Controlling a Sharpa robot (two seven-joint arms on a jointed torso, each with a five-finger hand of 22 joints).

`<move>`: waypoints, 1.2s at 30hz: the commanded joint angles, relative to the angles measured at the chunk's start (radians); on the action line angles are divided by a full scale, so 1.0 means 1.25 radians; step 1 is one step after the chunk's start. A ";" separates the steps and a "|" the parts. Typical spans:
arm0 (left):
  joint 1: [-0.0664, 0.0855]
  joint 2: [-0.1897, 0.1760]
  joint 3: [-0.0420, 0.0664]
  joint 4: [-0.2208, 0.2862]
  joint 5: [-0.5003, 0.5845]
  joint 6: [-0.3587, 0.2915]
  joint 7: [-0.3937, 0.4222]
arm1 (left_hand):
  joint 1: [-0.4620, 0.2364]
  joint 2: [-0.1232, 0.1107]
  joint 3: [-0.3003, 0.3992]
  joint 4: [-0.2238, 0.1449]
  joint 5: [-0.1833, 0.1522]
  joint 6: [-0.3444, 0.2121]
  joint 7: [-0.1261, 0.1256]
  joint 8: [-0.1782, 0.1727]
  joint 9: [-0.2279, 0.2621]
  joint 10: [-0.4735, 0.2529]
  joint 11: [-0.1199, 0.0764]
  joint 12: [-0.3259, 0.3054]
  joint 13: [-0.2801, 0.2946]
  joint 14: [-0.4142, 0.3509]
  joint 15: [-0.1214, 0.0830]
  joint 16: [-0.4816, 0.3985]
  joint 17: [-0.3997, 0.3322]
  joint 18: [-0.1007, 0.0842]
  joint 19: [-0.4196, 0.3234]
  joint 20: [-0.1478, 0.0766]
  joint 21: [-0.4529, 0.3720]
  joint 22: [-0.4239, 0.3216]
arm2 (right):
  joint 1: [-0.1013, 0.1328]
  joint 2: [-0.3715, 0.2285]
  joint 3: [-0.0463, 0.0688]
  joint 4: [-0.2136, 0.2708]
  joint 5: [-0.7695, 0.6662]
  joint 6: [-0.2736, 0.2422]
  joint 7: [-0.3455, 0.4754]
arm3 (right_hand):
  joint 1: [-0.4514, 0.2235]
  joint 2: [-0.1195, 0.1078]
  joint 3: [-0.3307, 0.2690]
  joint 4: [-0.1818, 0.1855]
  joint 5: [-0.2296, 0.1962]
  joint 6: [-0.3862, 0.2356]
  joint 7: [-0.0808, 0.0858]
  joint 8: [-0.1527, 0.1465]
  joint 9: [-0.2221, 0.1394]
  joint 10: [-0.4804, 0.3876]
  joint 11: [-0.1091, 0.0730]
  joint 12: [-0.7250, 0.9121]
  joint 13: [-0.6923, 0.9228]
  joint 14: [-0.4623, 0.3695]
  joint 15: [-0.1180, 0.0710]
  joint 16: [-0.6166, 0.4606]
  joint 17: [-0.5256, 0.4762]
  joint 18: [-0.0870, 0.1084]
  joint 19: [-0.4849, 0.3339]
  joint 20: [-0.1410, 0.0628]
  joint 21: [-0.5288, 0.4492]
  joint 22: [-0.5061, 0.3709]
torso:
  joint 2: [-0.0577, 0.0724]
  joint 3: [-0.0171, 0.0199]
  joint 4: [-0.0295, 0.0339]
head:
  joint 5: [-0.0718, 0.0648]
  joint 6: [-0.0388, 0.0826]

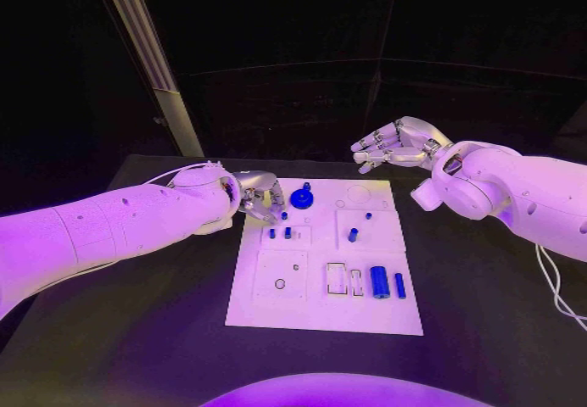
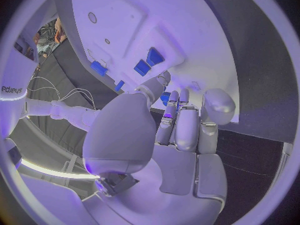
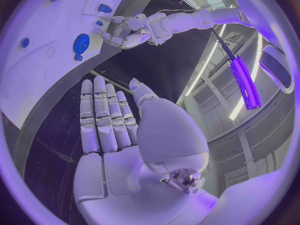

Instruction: Assemble the parts on the task board

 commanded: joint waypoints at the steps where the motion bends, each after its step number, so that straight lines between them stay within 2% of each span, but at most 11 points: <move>1: 0.003 -0.013 0.001 0.004 0.055 -0.050 0.026 | 0.012 0.003 0.000 -0.002 0.004 0.002 0.007 0.001 0.002 0.001 0.000 -0.001 -0.002 0.002 0.006 -0.001 0.001 -0.002 -0.001 0.007 -0.006 -0.003 | 0.001 0.001 0.000 -0.002 -0.006 0.000 0.009 | -0.007 -0.001 0.005 0.001 0.003 -0.006 -0.002 0.000 0.000 -0.005 0.000 -0.005 0.000 -0.004 -0.001 -0.002 -0.001 0.004 -0.001 0.005 -0.004 0.000 | 0.000 -0.0005 0.0014 | 0.000 0.000; 8: 0.018 -0.051 0.002 -0.002 0.321 -0.149 0.118 | 0.027 0.024 0.041 -0.007 0.005 0.041 0.024 0.019 0.005 0.054 -0.004 0.012 -0.014 -0.005 0.001 -0.012 -0.023 0.005 -0.010 0.005 -0.037 -0.028 | 0.001 -0.002 0.000 -0.020 -0.078 -0.018 0.008 | 0.019 -0.003 0.034 -0.024 0.000 0.006 -0.006 0.008 0.001 -0.010 -0.004 -0.007 -0.001 0.013 -0.007 0.008 -0.001 0.006 0.017 -0.003 -0.001 0.004 | -0.001 0.0005 -0.0001 | -0.001 0.005; 13: 0.023 -0.082 0.002 0.011 0.542 -0.191 0.212 | 0.026 0.032 0.069 -0.006 0.004 0.056 0.023 0.027 0.005 0.081 -0.007 0.012 -0.025 -0.038 0.000 -0.057 -0.108 0.022 -0.051 0.004 -0.125 -0.102 | 0.000 -0.013 0.000 -0.023 -0.225 -0.047 -0.026 | 0.056 -0.009 0.076 -0.071 -0.018 0.040 -0.025 0.021 0.003 0.023 -0.027 0.003 0.001 0.139 -0.048 0.070 0.024 0.005 0.128 -0.060 0.079 0.044 | -0.001 0.0001 -0.0003 | -0.004 0.006; 17: 0.024 -0.101 0.001 0.042 0.764 -0.192 0.294 | 0.015 0.031 0.082 0.000 0.004 0.058 0.026 0.029 0.003 0.081 -0.004 0.004 -0.039 -0.107 0.004 -0.145 -0.262 0.048 -0.127 0.006 -0.271 -0.220 | -0.013 -0.025 0.000 -0.007 -0.387 -0.066 -0.103 | 0.062 -0.013 0.100 -0.097 -0.024 0.069 -0.042 0.027 0.002 0.066 -0.044 0.016 0.006 0.204 -0.072 0.128 0.050 0.002 0.178 -0.091 0.154 0.086 | -0.003 -0.0013 -0.0018 | -0.008 0.007; 18: 0.022 -0.106 0.000 0.056 0.831 -0.184 0.320 | 0.012 0.031 0.082 0.002 0.003 0.057 0.027 0.029 0.002 0.082 -0.003 0.003 -0.041 -0.124 0.005 -0.166 -0.297 0.052 -0.144 0.007 -0.301 -0.244 | -0.017 -0.029 0.000 0.000 -0.429 -0.068 -0.123 | 0.053 -0.014 0.113 -0.104 -0.025 0.079 -0.046 0.025 0.000 0.078 -0.052 0.017 0.007 0.199 -0.078 0.191 0.078 0.000 0.183 -0.100 0.192 0.109 | -0.002 -0.0012 -0.0019 | -0.009 0.007; 19: 0.021 -0.109 0.000 0.067 0.872 -0.178 0.336 | 0.010 0.031 0.082 0.004 0.003 0.057 0.027 0.029 0.002 0.082 -0.003 0.003 -0.043 -0.130 0.005 -0.174 -0.309 0.053 -0.149 0.007 -0.308 -0.249 | -0.025 -0.034 0.000 0.011 -0.490 -0.069 -0.150 | 0.048 -0.018 0.119 -0.108 -0.027 0.083 -0.048 0.023 0.000 0.085 -0.055 0.017 0.008 0.201 -0.081 0.227 0.095 -0.001 0.183 -0.104 0.211 0.122 | -0.003 -0.0020 -0.0024 | -0.015 0.009; 20: 0.020 -0.112 0.000 0.078 0.906 -0.173 0.350 | 0.007 0.031 0.080 0.006 0.002 0.057 0.027 0.029 0.002 0.083 -0.003 0.004 -0.044 -0.134 0.006 -0.178 -0.315 0.053 -0.151 0.008 -0.311 -0.250 | -0.030 -0.037 0.000 0.019 -0.534 -0.069 -0.166 | 0.043 -0.025 0.124 -0.113 -0.030 0.085 -0.049 0.021 -0.001 0.088 -0.056 0.017 0.010 0.200 -0.084 0.256 0.108 -0.001 0.181 -0.106 0.229 0.134 | -0.004 -0.0033 -0.0029 | -0.027 0.012; 23: 0.017 -0.118 0.000 0.107 0.972 -0.160 0.379 | 0.002 0.031 0.076 0.010 0.002 0.057 0.027 0.030 0.002 0.087 -0.003 0.006 -0.045 -0.146 0.006 -0.191 -0.337 0.053 -0.156 0.009 -0.318 -0.254 | -0.043 -0.045 0.000 0.039 -0.638 -0.067 -0.203 | 0.026 -0.033 0.140 -0.118 -0.038 0.092 -0.053 0.015 -0.001 0.093 -0.063 0.013 0.013 0.199 -0.087 0.330 0.141 0.000 0.178 -0.109 0.273 0.163 | -0.006 -0.0051 -0.0046 | -0.046 0.016; 28: 0.013 -0.123 -0.001 0.139 1.016 -0.148 0.402 | -0.003 0.033 0.072 0.014 0.002 0.057 0.026 0.031 0.003 0.093 -0.004 0.010 -0.046 -0.153 0.006 -0.198 -0.349 0.053 -0.159 0.009 -0.324 -0.257 | -0.064 -0.053 0.000 0.068 -0.767 -0.061 -0.245 | 0.004 -0.046 0.155 -0.116 -0.048 0.089 -0.056 0.006 -0.001 0.078 -0.061 0.000 0.012 0.204 -0.087 0.392 0.169 0.000 0.177 -0.109 0.314 0.190 | -0.007 -0.0049 -0.0056 | -0.070 0.024; 33: 0.010 -0.124 -0.001 0.153 1.030 -0.141 0.408 | -0.004 0.033 0.070 0.015 0.002 0.057 0.026 0.031 0.003 0.093 -0.004 0.011 -0.046 -0.159 0.006 -0.205 -0.364 0.053 -0.161 0.009 -0.327 -0.259 | -0.080 -0.055 0.000 0.084 -0.842 -0.059 -0.265 | -0.011 -0.060 0.174 -0.115 -0.050 0.064 -0.055 -0.012 -0.003 0.055 -0.057 -0.015 0.007 0.202 -0.085 0.460 0.199 0.001 0.179 -0.106 0.350 0.214 | -0.006 -0.0043 -0.0050 | -0.086 0.028; 36: 0.009 -0.126 -0.001 0.156 1.033 -0.139 0.411 | -0.004 0.034 0.070 0.015 0.002 0.057 0.026 0.031 0.003 0.093 -0.004 0.012 -0.047 -0.162 0.006 -0.209 -0.369 0.053 -0.162 0.009 -0.328 -0.260 | -0.087 -0.052 0.000 0.086 -0.865 -0.060 -0.269 | -0.018 -0.069 0.187 -0.114 -0.052 0.053 -0.048 -0.014 -0.002 0.015 -0.046 -0.036 -0.001 0.198 -0.078 0.490 0.214 0.000 0.174 -0.101 0.367 0.226 | -0.005 -0.0044 -0.0047 | -0.090 0.030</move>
